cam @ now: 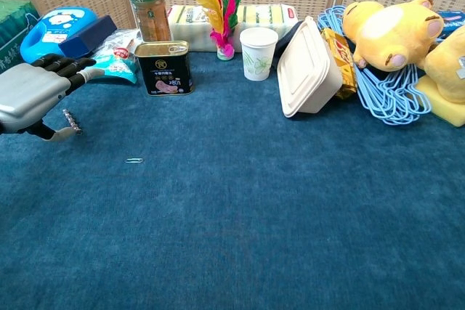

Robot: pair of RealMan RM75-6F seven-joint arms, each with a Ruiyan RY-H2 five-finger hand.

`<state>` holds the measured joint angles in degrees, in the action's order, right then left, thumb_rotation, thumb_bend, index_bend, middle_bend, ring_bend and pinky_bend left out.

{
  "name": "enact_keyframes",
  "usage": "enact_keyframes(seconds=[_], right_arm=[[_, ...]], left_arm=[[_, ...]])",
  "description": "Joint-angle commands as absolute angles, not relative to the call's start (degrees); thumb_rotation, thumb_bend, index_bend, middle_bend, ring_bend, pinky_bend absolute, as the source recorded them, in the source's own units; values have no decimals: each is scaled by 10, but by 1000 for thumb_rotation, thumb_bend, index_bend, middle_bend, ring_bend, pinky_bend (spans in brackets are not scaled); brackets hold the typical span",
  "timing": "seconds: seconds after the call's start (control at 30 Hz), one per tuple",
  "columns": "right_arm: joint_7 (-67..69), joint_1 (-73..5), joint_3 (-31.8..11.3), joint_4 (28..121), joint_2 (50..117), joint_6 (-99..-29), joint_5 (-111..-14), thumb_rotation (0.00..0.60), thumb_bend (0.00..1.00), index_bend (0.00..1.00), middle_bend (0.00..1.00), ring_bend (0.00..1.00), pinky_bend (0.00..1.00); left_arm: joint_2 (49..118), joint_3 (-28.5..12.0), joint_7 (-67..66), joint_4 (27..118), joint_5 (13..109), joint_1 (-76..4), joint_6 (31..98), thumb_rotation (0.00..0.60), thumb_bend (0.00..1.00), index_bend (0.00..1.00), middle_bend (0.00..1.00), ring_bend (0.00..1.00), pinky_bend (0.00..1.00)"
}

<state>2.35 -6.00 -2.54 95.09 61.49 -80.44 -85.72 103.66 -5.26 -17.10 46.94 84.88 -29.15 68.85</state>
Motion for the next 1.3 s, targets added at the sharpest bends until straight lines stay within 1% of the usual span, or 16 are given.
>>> enact_keyframes(seconds=[0.03, 0.37, 0.7, 1.13, 1.3], right_arm=[[29, -60, -25, 952, 613, -804, -857, 600, 0, 0, 0, 0, 0], [31, -62, -24, 951, 613, -800, -858, 600, 0, 0, 0, 0, 0], [28, -62, -22, 952, 614, -799, -858, 600, 0, 0, 0, 0, 0], [28, -59, -20, 953, 613, -802, -859, 600, 0, 0, 0, 0, 0], [29, -58, -20, 952, 613, -803, -858, 600, 0, 0, 0, 0, 0]], left_arm=[[1040, -51, -170, 463, 845, -292, 683, 600, 504, 0, 0, 0, 0], [1045, -53, -168, 452, 838, -295, 677, 600, 503, 0, 0, 0, 0], [1065, -65, -181, 441, 828, -314, 664, 600, 503, 0, 0, 0, 0], [1083, -89, -171, 449, 812, -333, 665, 600, 503, 0, 0, 0, 0], [1073, -85, -155, 465, 809, -323, 674, 600, 503, 0, 0, 0, 0]])
